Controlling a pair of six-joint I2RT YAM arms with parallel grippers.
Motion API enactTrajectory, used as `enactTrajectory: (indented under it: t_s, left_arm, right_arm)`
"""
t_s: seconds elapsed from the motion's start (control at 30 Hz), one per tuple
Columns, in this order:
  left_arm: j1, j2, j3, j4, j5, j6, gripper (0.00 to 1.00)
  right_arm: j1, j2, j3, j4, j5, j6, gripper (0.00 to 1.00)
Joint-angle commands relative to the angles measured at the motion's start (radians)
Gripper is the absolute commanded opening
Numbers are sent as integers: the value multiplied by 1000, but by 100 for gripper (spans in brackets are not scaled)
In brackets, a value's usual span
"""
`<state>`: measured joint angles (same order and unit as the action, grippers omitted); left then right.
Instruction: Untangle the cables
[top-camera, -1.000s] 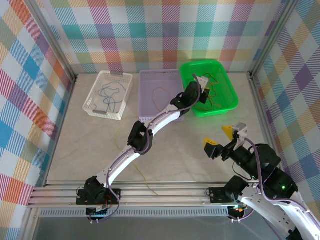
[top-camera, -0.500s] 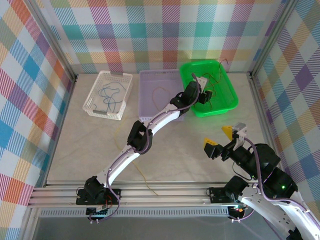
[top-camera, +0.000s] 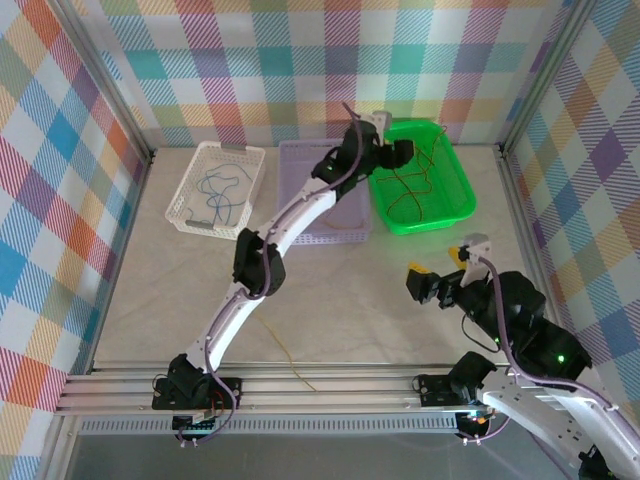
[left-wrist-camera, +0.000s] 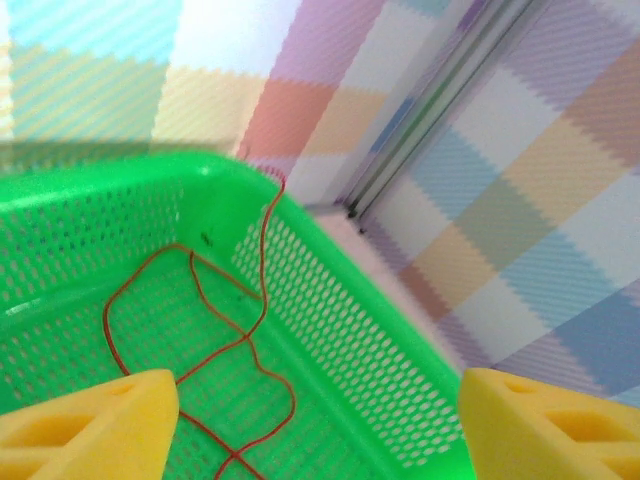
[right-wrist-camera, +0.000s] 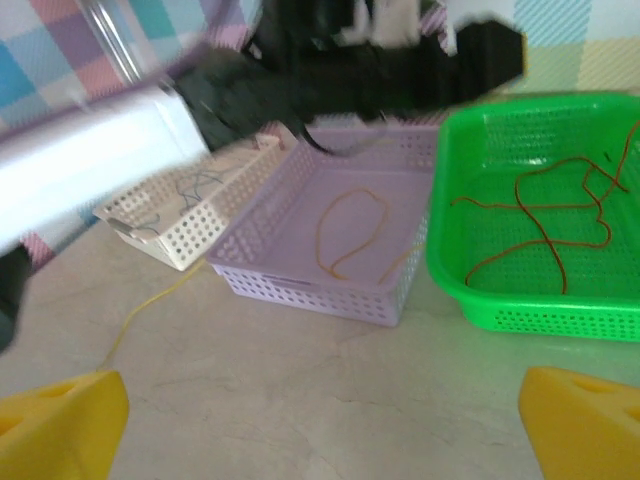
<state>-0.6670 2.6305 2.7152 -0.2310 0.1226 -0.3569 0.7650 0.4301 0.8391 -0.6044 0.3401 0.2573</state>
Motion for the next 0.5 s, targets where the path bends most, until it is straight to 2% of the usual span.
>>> enactTrajectory:
  t_s: [0.0,0.1,0.23,0.4,0.47]
  left_arm:
    - [17,-185,-87,-28,36,-66,79]
    - [36,-378,-368,10,-33,-108,81]
    - [89,-701,-893,158,-177,-223,85]
    - [117,-944,-1221,-14,-328,-363,88]
    - [128,-1039,-1368,-29,-369,-423,88]
  right_arm:
    - [0,80,47,-47,12,31,100]
    - [0,204,68,-57,-118,25,100]
    - [0,384,69,-16,-326,34,100]
    - [10,523,4,204,-510,54,100]
    - [30,609,4,284,-558,43,100]
